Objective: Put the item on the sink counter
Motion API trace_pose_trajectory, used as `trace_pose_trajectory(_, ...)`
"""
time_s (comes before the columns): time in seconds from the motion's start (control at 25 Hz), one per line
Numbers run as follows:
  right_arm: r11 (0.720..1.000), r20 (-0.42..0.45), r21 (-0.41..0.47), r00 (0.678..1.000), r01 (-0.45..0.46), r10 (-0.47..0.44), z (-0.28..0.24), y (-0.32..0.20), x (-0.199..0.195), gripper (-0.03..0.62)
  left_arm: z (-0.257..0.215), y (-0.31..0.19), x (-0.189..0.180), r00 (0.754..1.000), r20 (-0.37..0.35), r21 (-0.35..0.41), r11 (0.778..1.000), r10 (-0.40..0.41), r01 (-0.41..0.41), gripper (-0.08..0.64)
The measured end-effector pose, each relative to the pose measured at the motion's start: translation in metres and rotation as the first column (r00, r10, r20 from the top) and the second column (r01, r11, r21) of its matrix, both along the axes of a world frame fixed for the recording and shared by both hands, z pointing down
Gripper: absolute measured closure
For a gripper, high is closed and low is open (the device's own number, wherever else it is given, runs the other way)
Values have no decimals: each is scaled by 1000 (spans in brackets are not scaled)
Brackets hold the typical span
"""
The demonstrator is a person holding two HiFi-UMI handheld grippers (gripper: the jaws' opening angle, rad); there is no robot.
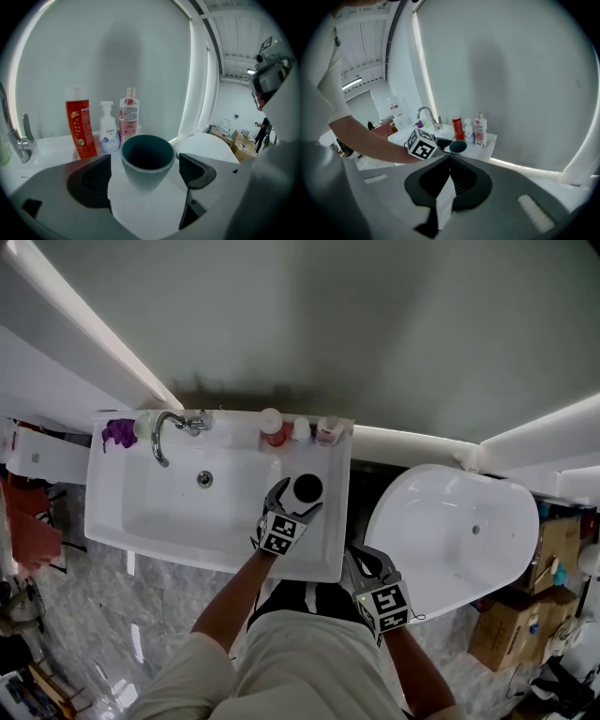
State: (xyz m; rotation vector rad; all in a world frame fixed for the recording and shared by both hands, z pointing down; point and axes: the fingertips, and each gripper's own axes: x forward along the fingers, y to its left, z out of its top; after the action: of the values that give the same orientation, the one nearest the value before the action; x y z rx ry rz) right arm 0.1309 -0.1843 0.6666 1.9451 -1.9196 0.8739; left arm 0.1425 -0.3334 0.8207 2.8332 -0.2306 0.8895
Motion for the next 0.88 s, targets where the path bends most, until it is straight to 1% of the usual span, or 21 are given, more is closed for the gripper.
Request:
trace_pose_trajectory(0.16, 999, -23, 30, 999, -36, 37, -15, -7, 7, 581, -27, -6, -13, 999, -28, 13, 1000, 24, -24, 123)
trace_pose_trajectory(0.32, 996, -58, 60, 996, -62, 66, -33, -11, 12, 581, -65, -6, -28, 996, -59, 22, 998, 67, -66, 124)
trace_pose_trajectory(0.52, 987, -99, 98, 986, -126, 136, -54, -11, 34, 581, -110, -1, -46, 990, -94, 32, 994, 103, -101, 124)
trace_pose_trajectory(0.64, 984, -119, 112, 981, -139, 152, -64, -10, 40, 581, -134, 3, -57, 988, -116, 30, 995, 99, -96, 126)
trace_pose_trajectory(0.76, 983, -132, 125, 979, -137, 153, -72, -8, 44, 581, -159, 12, -64, 985, -152, 17, 997, 78, -76, 129)
trace_pose_trajectory(0.88, 982, -138, 146, 981, -116, 136, -81, -7, 43, 581, -182, 17, -70, 982, -186, 27, 999, 42, -38, 156)
